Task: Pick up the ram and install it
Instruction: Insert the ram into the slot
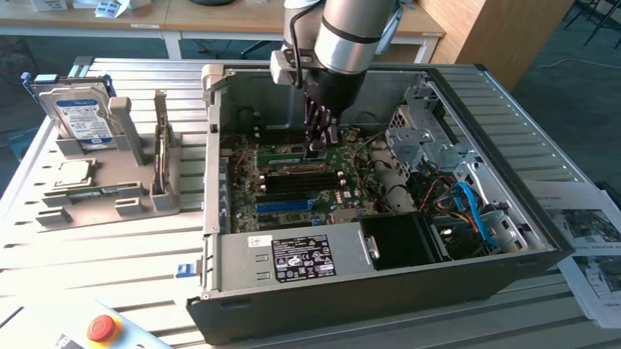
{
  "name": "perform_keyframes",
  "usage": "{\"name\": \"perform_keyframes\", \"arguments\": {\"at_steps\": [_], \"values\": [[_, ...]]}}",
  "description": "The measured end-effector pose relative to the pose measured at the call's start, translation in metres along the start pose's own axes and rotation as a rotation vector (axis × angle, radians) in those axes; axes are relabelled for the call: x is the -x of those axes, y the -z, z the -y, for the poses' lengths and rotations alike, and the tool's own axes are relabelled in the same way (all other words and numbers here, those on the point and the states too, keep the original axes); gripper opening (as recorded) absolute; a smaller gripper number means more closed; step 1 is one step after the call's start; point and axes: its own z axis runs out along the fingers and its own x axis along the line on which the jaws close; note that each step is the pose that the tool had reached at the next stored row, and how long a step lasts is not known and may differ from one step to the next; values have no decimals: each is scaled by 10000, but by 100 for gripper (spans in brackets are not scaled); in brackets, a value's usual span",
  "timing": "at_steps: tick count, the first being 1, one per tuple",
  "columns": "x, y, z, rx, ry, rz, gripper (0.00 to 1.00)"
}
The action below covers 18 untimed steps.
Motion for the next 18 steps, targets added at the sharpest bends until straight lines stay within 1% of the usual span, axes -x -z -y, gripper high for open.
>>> {"name": "perform_keyframes", "arguments": {"at_steps": [2, 3, 8, 15, 18], "values": [[-1, -52, 3, 0, -21, -2, 12], [-1, -63, 4, 0, -27, -1, 12], [-1, -64, 4, 0, -31, -2, 12], [-9, -52, 112, 8, -30, -1, 12], [-11, -49, 133, 8, -34, -1, 12]]}}
